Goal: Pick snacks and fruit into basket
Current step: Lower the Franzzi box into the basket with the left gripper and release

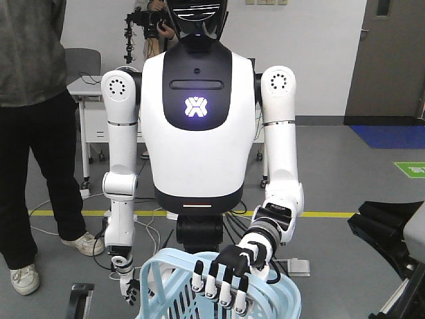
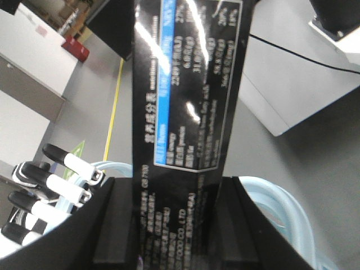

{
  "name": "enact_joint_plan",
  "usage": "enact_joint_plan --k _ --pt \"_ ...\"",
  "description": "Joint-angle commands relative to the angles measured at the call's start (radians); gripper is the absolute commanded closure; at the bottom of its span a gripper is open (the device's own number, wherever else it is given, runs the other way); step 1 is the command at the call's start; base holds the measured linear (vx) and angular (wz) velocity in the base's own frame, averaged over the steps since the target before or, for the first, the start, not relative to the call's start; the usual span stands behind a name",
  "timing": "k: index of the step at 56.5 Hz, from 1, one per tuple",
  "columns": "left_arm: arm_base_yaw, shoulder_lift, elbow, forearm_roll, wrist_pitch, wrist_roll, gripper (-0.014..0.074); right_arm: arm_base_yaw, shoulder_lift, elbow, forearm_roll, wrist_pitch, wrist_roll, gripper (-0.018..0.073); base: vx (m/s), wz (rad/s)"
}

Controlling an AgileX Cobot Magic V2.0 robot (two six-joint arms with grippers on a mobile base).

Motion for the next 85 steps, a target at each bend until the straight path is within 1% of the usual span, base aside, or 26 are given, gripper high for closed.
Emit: enact_joint_plan --k 1,13,17,24,30,35,38,45,53,57,62,65,71,78,81,85 --pt "-0.003 0.022 -0.026 -0.132 -0.063 0.053 0.0594 -0.008 -0.008 -0.036 -0.01 -0.073 -0.008 0.0568 0.0 0.0" --pt "-0.003 0.112 -0.026 -0.182 -0.083 0.105 0.0594 -0.008 -0.008 -0.036 -0.018 -0.073 -0.008 0.0568 0.0 0.0" --pt "-0.003 0.142 -0.026 -0.208 -0.096 0.105 0.0594 -0.008 -0.008 -0.036 -0.019 -0.074 -0.008 0.0568 0.0 0.0" --pt "-0.003 0.189 -0.026 -0.23 -0.135 0.105 0.0589 -0.008 -0.008 -0.036 -0.019 -0.076 -0.008 0.0568 0.0 0.0" --pt "-0.003 0.218 -0.026 -0.262 -0.157 0.104 0.0561 -0.008 -0.008 -0.036 -0.019 -0.077 -0.008 0.0568 0.0 0.0" --pt "-0.003 0.232 -0.027 -0.268 -0.16 0.104 0.0519 -0.008 -0.008 -0.036 -0.019 -0.077 -0.008 0.0568 0.0 0.0" --pt "-0.003 0.236 -0.027 -0.269 -0.16 0.103 0.0482 -0.008 -0.008 -0.036 -0.019 -0.077 -0.008 0.0568 0.0 0.0" --pt "-0.003 0.24 -0.027 -0.283 -0.16 0.101 0.0352 -0.008 -0.008 -0.036 -0.019 -0.077 -0.008 0.0568 0.0 0.0" --pt "-0.003 0.24 -0.027 -0.296 -0.162 0.101 0.0162 -0.008 -0.008 -0.036 -0.019 -0.073 -0.007 0.0568 0.0 0.0" --pt "-0.003 0.24 -0.027 -0.312 -0.167 0.101 0.008 -0.008 -0.008 -0.036 -0.019 -0.073 -0.007 0.0568 0.0 0.0" --pt "-0.003 0.24 -0.027 -0.314 -0.177 0.101 0.0005 -0.008 -0.008 -0.036 -0.019 -0.072 -0.007 0.0568 0.0 0.0" --pt "-0.003 0.24 -0.027 -0.312 -0.178 0.101 -0.002 -0.008 -0.008 -0.036 -0.019 -0.072 -0.007 0.0568 0.0 0.0" --pt "-0.003 0.24 -0.027 -0.312 -0.178 0.101 -0.0018 -0.008 -0.008 -0.036 -0.019 -0.073 -0.007 0.0568 0.0 0.0" --pt "-0.003 0.24 -0.027 -0.311 -0.178 0.101 0.0013 -0.008 -0.008 -0.036 -0.019 -0.073 -0.007 0.0568 0.0 0.0" --pt "-0.003 0.24 -0.027 -0.311 -0.18 0.101 0.0038 -0.008 -0.008 -0.036 -0.019 -0.073 -0.007 0.0568 0.0 0.0" --pt "-0.003 0.24 -0.027 -0.311 -0.193 0.095 0.0097 -0.008 -0.008 -0.036 -0.019 -0.073 -0.007 0.0568 0.0 0.0"
